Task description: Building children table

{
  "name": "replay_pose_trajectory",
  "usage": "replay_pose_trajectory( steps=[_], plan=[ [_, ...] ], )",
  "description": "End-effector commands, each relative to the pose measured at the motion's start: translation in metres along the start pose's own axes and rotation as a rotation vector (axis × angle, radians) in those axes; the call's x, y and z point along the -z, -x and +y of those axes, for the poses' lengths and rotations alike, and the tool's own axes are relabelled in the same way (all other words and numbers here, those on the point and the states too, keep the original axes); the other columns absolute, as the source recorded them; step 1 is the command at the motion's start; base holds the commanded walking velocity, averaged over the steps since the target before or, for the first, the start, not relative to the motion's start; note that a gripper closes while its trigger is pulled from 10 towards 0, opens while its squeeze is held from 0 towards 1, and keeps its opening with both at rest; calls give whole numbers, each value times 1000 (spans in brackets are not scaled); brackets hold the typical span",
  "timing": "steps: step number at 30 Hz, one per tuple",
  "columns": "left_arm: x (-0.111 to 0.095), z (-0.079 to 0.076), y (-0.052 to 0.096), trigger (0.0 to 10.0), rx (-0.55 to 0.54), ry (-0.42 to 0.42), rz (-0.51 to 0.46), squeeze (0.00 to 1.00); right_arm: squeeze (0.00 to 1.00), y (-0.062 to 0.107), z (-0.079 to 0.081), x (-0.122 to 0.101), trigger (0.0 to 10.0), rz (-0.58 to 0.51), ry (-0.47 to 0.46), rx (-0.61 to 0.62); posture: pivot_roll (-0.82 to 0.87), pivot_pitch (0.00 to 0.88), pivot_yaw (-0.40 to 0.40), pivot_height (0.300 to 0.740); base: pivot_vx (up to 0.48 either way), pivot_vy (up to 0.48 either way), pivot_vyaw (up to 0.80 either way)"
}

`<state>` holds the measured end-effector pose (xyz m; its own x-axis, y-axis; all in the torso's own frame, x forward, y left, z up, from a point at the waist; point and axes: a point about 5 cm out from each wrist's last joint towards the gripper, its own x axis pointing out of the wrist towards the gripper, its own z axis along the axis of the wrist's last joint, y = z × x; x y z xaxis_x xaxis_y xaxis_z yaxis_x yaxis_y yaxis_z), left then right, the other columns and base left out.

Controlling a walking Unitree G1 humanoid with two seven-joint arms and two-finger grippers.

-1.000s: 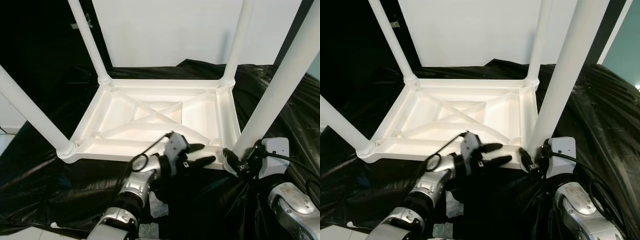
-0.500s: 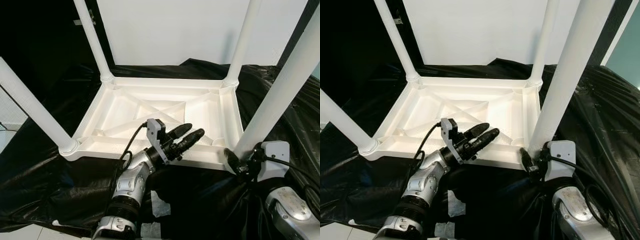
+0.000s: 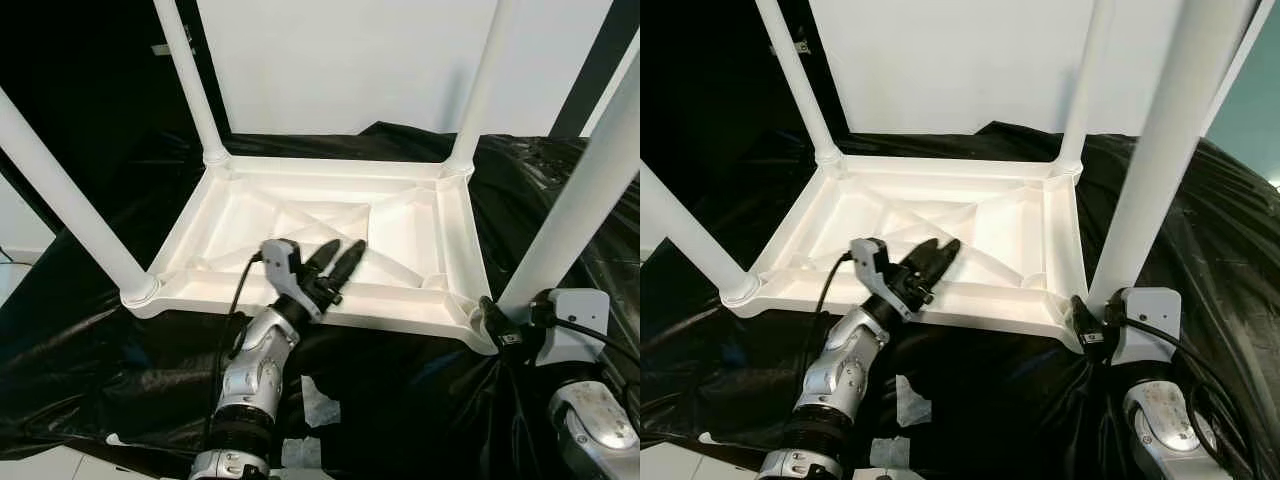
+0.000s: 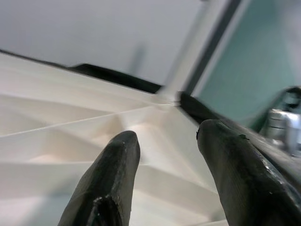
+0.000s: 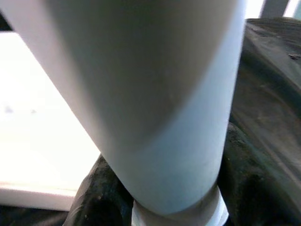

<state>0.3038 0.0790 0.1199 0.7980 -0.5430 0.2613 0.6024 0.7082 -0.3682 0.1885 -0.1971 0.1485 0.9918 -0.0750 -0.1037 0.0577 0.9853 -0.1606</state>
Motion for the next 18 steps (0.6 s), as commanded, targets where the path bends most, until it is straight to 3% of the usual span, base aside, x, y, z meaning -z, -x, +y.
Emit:
replay_pose_trajectory(
  steps=[1, 10, 16, 18],
  plan=[
    [2, 11, 10, 10000, -133, -32, 3, 0, 0, -3, -2, 19, 10000, 61, 6, 68, -150, 0, 61, 740, 0, 0, 0],
    [2, 27, 22, 10000, -325, -76, 29, 0, 0, -18, 8, 15, 10000, -49, -27, 149, -144, 0, 61, 740, 0, 0, 0],
    [4, 26, 29, 10000, -337, -144, 54, 0, 0, -24, 13, 15, 10000, -71, -39, 150, -132, 0, 56, 740, 0, 0, 0],
    [5, 24, 33, 10000, -326, -222, 62, 0, 0, -27, 13, 14, 10000, -85, -39, 149, -124, 0, 52, 740, 0, 0, 0]
  ],
)
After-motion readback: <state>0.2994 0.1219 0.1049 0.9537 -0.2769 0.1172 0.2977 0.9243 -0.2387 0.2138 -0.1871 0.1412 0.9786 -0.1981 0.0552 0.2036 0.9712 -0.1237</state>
